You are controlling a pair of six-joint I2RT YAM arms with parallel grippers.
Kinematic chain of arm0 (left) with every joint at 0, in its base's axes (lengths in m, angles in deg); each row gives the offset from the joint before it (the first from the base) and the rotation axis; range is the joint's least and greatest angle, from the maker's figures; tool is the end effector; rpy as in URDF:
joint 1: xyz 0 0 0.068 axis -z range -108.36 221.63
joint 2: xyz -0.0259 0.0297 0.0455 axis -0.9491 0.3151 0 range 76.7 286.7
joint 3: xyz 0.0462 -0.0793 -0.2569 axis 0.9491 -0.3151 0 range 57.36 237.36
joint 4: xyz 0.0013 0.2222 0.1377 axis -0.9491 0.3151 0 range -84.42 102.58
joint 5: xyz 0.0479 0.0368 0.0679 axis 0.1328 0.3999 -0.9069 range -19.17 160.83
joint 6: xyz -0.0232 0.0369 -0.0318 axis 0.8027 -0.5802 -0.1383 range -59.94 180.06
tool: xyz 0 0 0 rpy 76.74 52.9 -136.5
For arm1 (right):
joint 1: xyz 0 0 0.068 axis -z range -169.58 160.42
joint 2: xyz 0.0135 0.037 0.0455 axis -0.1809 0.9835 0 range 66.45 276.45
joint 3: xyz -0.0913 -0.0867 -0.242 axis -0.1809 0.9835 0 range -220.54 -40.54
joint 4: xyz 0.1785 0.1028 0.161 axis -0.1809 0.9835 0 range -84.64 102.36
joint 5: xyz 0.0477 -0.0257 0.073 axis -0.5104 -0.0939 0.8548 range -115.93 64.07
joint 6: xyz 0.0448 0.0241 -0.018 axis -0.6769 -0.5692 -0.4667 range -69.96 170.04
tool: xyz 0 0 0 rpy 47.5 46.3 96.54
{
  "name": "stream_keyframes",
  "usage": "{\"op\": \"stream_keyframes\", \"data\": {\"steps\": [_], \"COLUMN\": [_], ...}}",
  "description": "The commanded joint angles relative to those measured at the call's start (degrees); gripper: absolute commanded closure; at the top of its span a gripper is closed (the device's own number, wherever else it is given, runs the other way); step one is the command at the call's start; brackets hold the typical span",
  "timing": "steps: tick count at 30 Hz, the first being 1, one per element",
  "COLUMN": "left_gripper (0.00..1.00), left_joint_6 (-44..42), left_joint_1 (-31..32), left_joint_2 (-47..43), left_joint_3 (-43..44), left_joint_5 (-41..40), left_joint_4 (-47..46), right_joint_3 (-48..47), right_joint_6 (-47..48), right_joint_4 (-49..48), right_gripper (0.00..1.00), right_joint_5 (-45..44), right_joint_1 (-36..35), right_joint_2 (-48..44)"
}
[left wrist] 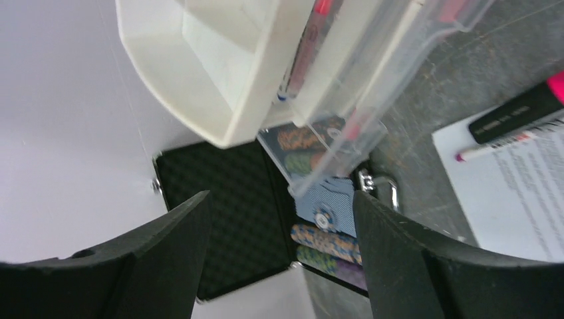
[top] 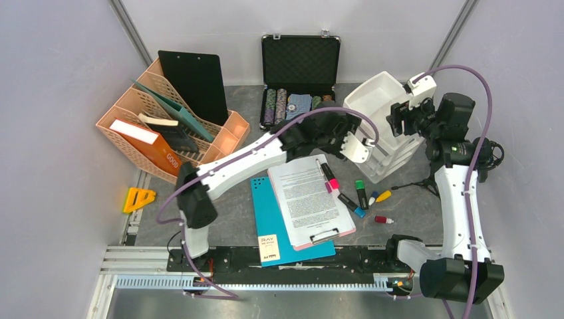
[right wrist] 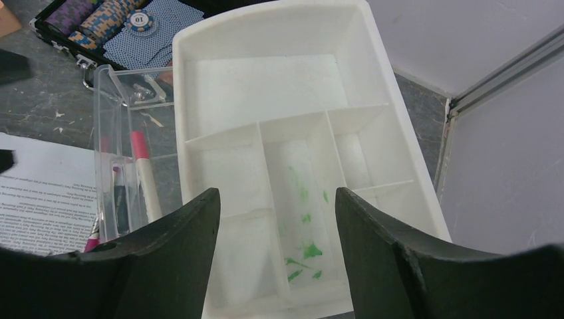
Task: Organize the desk
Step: Place the stationery in the drawer, then move the stationery to the center of the board.
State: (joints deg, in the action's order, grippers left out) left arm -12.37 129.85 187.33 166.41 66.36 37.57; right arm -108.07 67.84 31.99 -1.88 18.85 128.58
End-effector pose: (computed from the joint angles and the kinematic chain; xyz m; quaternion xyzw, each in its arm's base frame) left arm 0.2398 -0.3817 0.3532 0.7923 0.3844 0.0926 0.4646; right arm 0.2337 -0.0198 0.3910 -0.1833 0.7949 0.0422 0.5769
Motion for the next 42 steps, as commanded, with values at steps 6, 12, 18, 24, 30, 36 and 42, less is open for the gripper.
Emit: {"op": "stream_keyframes", "data": {"steps": [6, 12, 18, 24, 30, 36, 42], "left_gripper": [0.12, 0.13, 0.12, 0.07, 0.06, 0.06, 0.06], "left_joint_6": [39.14, 66.78, 82.49, 97.89, 103.82, 106.85, 106.96], "left_joint_1": [-0.47, -4.59, -5.57, -5.48, -4.65, -3.71, -2.77], "left_joint_2": [-10.81, -8.44, -8.17, -2.97, 1.37, 3.16, 4.18], "left_joint_3": [-13.46, -19.88, -29.55, -29.13, -28.29, -28.31, -27.67], "left_joint_5": [-5.6, -3.9, -2.69, -3.18, -7.54, -8.04, -11.44], "left_joint_4": [-2.18, -4.84, -15.65, -16.8, -15.17, -15.11, -14.18], "right_joint_3": [-1.6, -1.13, -0.55, -0.2, 0.61, 1.16, 1.76], "right_joint_6": [-1.62, -2.33, -2.25, -2.01, -1.44, -1.11, -0.91], "right_joint_4": [-2.37, -2.37, -2.41, -2.28, -2.2, -2.29, -2.37], "right_gripper": [0.29, 0.29, 0.29, 0.3, 0.3, 0.3, 0.3], "right_joint_5": [3.98, 4.51, 4.2, 3.98, 3.56, 3.54, 3.72], "right_joint_1": [0.36, 0.36, 0.36, 0.36, 0.36, 0.34, 0.36], "right_joint_2": [-1.04, -1.06, -1.42, -1.28, -1.26, -0.98, -1.21]}}
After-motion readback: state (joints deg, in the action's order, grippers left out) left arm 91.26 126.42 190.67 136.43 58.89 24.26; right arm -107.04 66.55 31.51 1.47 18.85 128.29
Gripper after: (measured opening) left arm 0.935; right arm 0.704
